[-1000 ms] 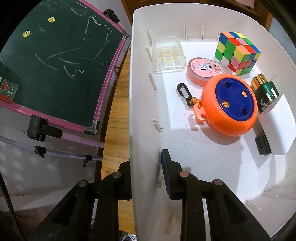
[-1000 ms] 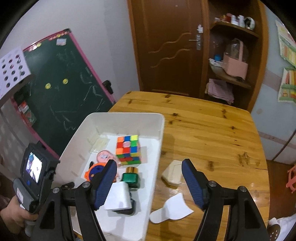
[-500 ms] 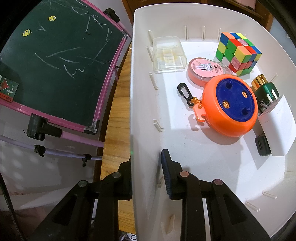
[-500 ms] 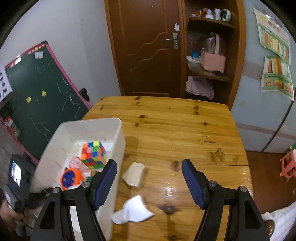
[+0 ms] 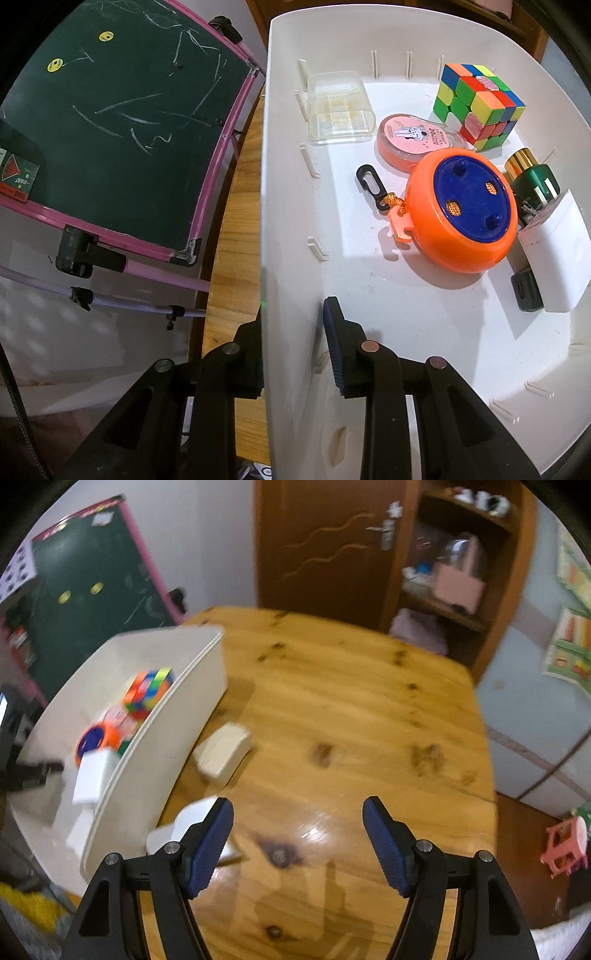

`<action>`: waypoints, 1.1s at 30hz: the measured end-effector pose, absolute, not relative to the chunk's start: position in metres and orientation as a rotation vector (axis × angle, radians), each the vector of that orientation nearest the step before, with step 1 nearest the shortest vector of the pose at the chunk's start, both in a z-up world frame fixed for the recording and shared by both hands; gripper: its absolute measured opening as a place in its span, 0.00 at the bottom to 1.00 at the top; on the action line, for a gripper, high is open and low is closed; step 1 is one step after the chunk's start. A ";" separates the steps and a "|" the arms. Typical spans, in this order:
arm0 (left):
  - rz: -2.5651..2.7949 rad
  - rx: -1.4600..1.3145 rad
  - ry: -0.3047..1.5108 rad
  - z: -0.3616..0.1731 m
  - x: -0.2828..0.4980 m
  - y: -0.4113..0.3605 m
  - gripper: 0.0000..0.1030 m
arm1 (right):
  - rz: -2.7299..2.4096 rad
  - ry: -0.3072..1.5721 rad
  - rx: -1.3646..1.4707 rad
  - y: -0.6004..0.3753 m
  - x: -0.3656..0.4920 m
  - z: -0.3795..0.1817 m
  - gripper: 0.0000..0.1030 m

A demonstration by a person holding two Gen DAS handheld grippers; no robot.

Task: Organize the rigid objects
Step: 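Move the right gripper to the white plastic scoop and grasp it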

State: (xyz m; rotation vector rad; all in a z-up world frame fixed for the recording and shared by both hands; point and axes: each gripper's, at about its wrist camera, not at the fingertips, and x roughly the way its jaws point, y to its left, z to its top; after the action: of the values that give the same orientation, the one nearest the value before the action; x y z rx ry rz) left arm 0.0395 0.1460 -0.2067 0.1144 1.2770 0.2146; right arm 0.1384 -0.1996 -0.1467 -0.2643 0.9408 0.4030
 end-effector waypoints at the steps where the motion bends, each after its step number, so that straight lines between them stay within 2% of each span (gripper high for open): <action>1: 0.215 0.116 1.278 -0.207 0.040 0.146 0.31 | 0.426 0.951 -0.273 -0.197 0.137 -0.151 0.71; 6: 0.217 0.119 1.278 -0.207 0.040 0.143 0.31 | 0.490 1.014 -0.332 -0.185 0.123 -0.176 0.71; 12: 0.217 0.120 1.278 -0.207 0.040 0.143 0.31 | 0.470 1.215 -0.017 -0.195 0.132 -0.197 0.71; 29: 0.216 0.123 1.276 -0.206 0.040 0.141 0.31 | 0.467 1.350 0.229 -0.187 0.134 -0.202 0.71; 33: 0.216 0.124 1.275 -0.206 0.040 0.141 0.31 | 0.477 1.389 0.288 -0.184 0.139 -0.210 0.58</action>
State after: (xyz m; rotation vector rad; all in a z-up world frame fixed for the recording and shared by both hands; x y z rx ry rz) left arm 0.0397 0.1406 -0.2064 0.1239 1.2754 0.2160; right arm 0.1394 -0.1837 -0.2102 0.2877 1.3894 0.4770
